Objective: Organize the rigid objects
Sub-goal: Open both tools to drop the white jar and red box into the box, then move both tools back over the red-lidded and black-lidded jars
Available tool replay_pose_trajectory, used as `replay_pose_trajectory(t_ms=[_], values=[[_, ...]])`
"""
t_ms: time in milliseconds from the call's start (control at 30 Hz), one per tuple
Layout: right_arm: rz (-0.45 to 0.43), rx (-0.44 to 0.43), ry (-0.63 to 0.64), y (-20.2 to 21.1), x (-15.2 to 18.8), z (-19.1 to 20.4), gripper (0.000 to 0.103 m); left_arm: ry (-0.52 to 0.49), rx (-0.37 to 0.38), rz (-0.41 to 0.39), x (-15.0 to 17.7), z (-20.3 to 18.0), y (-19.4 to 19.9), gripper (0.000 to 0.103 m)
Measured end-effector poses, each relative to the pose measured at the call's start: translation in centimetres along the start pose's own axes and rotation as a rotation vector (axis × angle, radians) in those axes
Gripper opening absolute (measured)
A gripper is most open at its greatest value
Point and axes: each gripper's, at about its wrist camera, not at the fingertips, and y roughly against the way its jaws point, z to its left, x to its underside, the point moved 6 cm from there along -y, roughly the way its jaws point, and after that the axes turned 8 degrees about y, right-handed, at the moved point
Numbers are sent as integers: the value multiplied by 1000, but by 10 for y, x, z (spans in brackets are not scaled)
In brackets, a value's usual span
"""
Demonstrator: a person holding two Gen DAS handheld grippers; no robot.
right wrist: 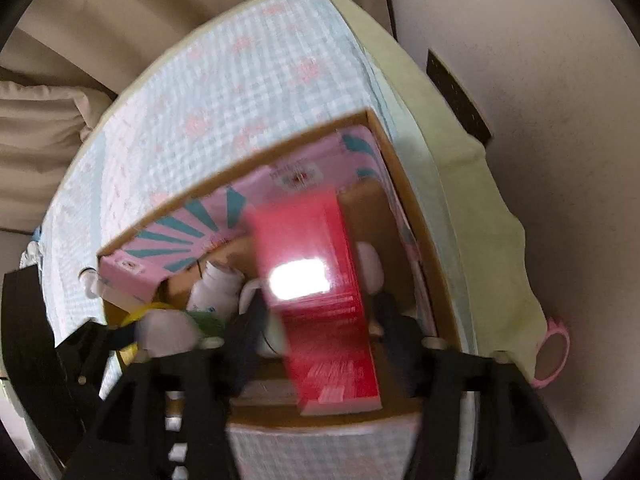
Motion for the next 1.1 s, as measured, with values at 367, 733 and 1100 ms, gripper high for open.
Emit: replay_pose_trajectory(t_ms=[367,733,1100], values=[[-80,-2,32,28,9,5,103,37,-20,-43,14,19,34,103],[-110,9,51,60,20,24,103,60,-18,-98,30,24,73,103],[-201,66,119,130,39,71,103,166,-26,-213,82,73,153,103]])
